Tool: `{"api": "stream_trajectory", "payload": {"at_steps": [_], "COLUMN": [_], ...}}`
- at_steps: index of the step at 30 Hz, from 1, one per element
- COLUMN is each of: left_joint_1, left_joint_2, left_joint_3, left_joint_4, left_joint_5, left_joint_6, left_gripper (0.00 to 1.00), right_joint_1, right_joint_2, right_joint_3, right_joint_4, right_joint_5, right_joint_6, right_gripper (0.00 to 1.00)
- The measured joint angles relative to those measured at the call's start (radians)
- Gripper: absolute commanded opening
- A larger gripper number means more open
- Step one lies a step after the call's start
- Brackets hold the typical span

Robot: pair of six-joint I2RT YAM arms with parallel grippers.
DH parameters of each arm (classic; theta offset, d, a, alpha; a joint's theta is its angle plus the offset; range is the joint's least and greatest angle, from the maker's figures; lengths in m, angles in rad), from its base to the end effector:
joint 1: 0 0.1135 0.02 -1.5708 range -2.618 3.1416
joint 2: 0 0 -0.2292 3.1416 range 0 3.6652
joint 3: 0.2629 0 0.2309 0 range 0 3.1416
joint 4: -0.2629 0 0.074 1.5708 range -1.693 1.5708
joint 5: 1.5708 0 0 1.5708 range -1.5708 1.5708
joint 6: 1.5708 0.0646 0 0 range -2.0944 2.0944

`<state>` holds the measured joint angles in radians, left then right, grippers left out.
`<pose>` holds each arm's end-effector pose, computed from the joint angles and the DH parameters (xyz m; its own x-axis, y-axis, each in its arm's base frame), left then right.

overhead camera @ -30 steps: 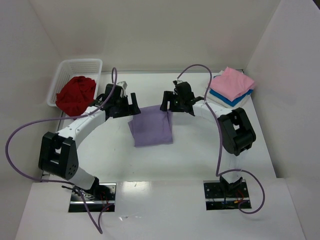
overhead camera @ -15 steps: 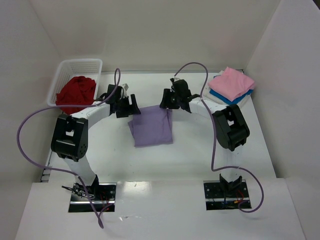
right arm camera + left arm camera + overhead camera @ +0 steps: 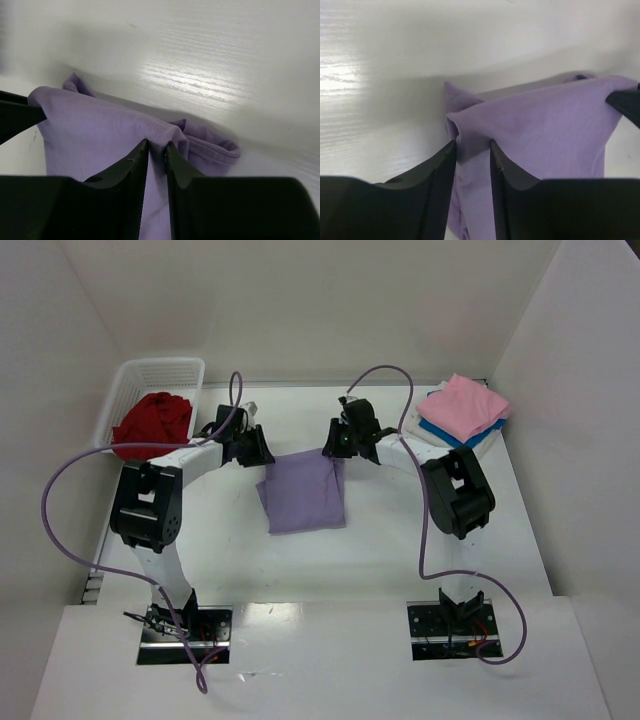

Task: Fold and stack the t-shirts
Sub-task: Smooth out wrinkles on the folded tshirt

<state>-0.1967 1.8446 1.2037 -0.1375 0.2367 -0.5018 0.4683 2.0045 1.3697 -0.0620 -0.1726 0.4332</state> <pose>0.3834 -0.0919 0.1529 -0.7739 -0.3226 -0.5451 -0.0211 0.8732 -0.4868 0.3849 0.2071 0.1492 -0.7558 0.0812 -0.6498 -0.2699 0.8655 0.4220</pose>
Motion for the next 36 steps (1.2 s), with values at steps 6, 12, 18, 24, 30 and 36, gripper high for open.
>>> {"api": "stream_trajectory", "payload": {"at_steps": [6, 12, 18, 24, 30, 36], "left_joint_1": [0.009, 0.011, 0.016, 0.017, 0.003, -0.025], "left_joint_2": [0.042, 0.058, 0.048, 0.004, -0.006, 0.029], "left_joint_3": [0.028, 0.054, 0.079, 0.085, 0.119, 0.182], "left_joint_4": [0.009, 0.006, -0.006, -0.013, -0.027, -0.036], "left_joint_5": [0.003, 0.023, 0.033, 0.065, 0.105, 0.137], "left_joint_6": [0.001, 0.008, 0.024, 0.029, 0.042, 0.063], "left_gripper": [0.18, 0.01, 0.01, 0.01, 0.01, 0.02], "right_joint_1": [0.000, 0.000, -0.006, -0.006, -0.006, -0.008], "right_joint_2": [0.016, 0.019, -0.010, -0.128, -0.236, -0.269], "right_joint_3": [0.030, 0.045, 0.026, -0.032, -0.097, -0.152], "right_joint_4": [-0.005, -0.029, -0.037, -0.050, -0.048, -0.062], "right_joint_5": [-0.001, 0.008, 0.031, 0.040, 0.058, 0.105], "right_joint_6": [0.000, 0.003, 0.008, 0.016, 0.026, 0.041], "right_gripper": [0.03, 0.00, 0.00, 0.00, 0.00, 0.00]}}
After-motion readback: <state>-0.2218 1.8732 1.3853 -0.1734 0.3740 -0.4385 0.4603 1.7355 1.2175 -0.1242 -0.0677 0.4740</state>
